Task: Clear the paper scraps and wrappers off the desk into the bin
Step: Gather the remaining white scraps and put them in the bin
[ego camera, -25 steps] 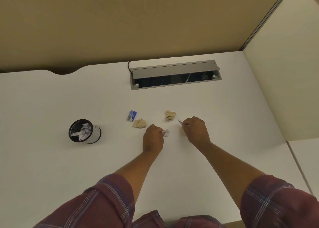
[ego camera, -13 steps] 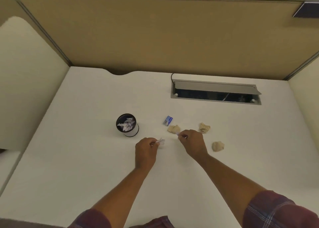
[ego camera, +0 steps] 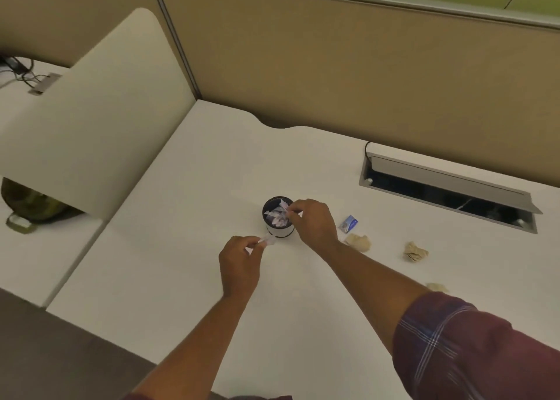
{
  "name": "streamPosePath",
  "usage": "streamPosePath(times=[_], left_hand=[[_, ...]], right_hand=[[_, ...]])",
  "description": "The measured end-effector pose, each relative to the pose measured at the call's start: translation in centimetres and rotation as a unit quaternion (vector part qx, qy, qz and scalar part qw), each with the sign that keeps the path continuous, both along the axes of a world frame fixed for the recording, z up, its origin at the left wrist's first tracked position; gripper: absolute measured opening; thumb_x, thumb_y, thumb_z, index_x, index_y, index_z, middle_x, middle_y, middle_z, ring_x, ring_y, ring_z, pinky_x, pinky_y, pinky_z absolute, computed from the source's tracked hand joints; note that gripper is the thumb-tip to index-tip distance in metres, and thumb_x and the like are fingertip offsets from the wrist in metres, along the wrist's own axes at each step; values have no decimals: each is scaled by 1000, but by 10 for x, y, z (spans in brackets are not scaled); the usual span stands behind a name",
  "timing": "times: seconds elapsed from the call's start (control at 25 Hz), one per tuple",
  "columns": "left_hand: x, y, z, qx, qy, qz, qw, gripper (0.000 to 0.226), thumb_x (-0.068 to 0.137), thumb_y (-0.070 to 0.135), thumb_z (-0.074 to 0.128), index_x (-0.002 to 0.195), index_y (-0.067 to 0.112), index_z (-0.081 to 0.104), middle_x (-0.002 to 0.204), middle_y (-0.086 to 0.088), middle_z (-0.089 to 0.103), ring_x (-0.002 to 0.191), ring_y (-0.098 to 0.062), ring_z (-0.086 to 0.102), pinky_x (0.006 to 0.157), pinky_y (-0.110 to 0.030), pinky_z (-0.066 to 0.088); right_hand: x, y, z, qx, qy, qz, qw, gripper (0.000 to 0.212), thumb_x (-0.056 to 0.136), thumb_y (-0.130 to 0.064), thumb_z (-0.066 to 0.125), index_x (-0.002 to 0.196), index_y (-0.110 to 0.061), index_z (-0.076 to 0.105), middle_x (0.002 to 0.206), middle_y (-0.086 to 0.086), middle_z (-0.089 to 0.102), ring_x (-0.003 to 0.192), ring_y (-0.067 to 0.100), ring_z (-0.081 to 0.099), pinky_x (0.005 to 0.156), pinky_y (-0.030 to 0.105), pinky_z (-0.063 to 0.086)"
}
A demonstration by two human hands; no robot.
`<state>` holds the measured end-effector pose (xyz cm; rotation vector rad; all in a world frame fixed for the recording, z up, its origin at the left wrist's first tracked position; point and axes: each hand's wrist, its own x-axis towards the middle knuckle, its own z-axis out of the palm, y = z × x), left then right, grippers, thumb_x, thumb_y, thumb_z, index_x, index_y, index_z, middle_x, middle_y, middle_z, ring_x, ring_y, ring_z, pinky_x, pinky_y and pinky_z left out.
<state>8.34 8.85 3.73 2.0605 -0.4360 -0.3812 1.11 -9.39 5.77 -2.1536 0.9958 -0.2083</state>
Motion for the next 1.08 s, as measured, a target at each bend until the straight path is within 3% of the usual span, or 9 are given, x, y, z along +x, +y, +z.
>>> streamPosePath(times=[0.12,0.2,0.32,0.4,0.56,0.76,0.92,1.08], left_hand=[[4,12,-1,-9,2,17,1000,16,78,42,87,75,38,71,82,10,69,75,-7,64,67,-28,52],[8,18,-3,0,1,27,1000,13,80,38,86,79,32,75,84,9,69,75,-7,64,69,-29,52],[13,18,-5,12,14,35,999,16,81,41,85,82,27,77,86,8,68,76,-9,64,68,-28,52],[14,11,-4,15,16,33,999,19,80,44,85,81,27,77,87,8,67,76,-8,63,68,-24,49],[19,-16,1,11,-18,-1,1000,12,83,31,85,89,21,79,97,2,65,90,-18,65,78,-30,52],[29,-61,5,36,-25,-36,998,7,84,24,83,89,19,79,111,0,60,108,-22,61,87,-27,45],[38,-80,-1,110,-30,-89,989,13,86,16,77,98,15,82,123,-7,62,115,-27,60,93,-39,54],[37,-83,0,97,-23,-73,992,27,83,18,82,108,12,78,129,-8,60,120,-30,56,100,-48,53]], right_hand=[[20,-3,-2,-19,69,34,997,24,94,-23,54,84,-15,74,85,3,71,80,23,63,67,38,53],[25,-5,-5,-31,82,45,995,23,92,-21,53,82,-14,73,83,5,69,79,24,62,65,39,53],[21,-5,-11,-35,59,44,997,18,90,-21,59,79,-13,70,80,4,68,77,22,61,60,34,46],[13,-7,-14,-25,20,23,999,14,92,-22,63,87,-15,74,89,2,70,83,19,62,69,33,49],[-18,-8,-23,-26,-36,-33,998,12,94,-21,64,98,-18,74,100,-1,71,87,11,58,80,23,41],[-79,-3,-38,-28,19,-86,996,9,95,-24,63,98,-23,71,97,-9,68,69,3,56,71,7,38],[-127,0,-44,-20,36,-104,994,9,94,-22,63,95,-23,72,96,-8,68,72,3,55,77,20,40],[-163,-4,-46,-29,47,-126,991,10,95,-19,63,97,-19,73,97,-6,67,80,13,59,76,21,38]])
